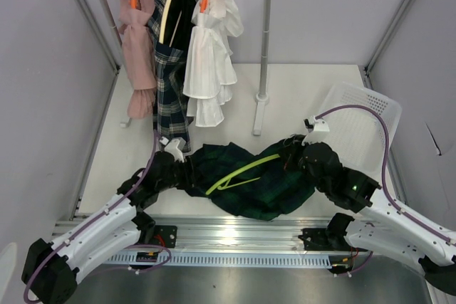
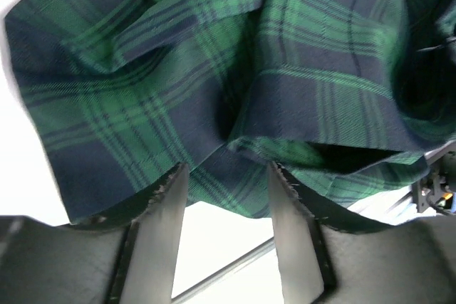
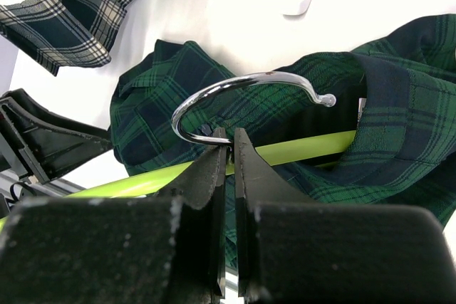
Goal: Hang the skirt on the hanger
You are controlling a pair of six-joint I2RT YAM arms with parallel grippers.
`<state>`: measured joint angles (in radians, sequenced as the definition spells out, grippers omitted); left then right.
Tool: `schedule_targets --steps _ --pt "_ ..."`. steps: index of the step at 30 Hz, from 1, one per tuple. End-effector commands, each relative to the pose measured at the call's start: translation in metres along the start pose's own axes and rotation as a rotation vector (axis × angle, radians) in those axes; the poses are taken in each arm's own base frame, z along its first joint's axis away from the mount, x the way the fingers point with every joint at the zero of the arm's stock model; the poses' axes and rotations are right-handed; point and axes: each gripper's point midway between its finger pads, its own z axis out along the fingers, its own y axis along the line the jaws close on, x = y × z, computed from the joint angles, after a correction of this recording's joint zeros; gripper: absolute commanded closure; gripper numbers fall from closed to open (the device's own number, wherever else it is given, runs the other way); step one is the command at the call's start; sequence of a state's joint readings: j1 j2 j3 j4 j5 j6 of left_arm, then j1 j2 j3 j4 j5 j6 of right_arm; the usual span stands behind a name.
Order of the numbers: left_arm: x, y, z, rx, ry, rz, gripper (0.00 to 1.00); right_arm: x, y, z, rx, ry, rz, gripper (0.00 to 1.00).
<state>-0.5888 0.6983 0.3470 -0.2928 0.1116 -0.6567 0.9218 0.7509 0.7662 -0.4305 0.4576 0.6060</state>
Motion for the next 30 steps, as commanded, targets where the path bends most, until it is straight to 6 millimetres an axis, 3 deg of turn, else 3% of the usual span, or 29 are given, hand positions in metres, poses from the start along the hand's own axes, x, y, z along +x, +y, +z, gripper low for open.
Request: schedule_targets --steps 1,13,15,23,26,27,30 --pt "-0.013 -0.018 0.007 0.090 -0.055 -0.004 0.50 -0.010 0.000 -0.002 -0.004 -0.039 0.023 1.00" --pt "-0.006 -0.019 0.028 0.086 -0.041 0.040 0.55 -0.014 0.000 -0.002 -0.008 -0.036 0.026 1.00" --pt "-0.013 -0.028 0.029 0.117 -0.072 0.051 0.55 -0.015 0.000 -0.002 -0.008 -0.038 0.025 1.00" --pt "0.000 -0.023 0.042 0.103 -0.063 0.104 0.56 -0.017 0.001 -0.002 -0.014 -0.041 0.029 1.00" --pt "-0.005 -0.028 0.040 0.123 -0.092 0.109 0.65 -0.019 0.001 -0.002 -0.016 -0.048 0.034 1.00" --pt "-0.006 -0.028 0.040 0.121 -0.093 0.105 0.76 -0.019 0.001 -0.002 -0.014 -0.048 0.033 1.00" --pt "-0.016 -0.038 0.032 0.143 -0.113 0.107 0.97 -0.020 -0.001 -0.001 -0.006 -0.057 0.037 1.00"
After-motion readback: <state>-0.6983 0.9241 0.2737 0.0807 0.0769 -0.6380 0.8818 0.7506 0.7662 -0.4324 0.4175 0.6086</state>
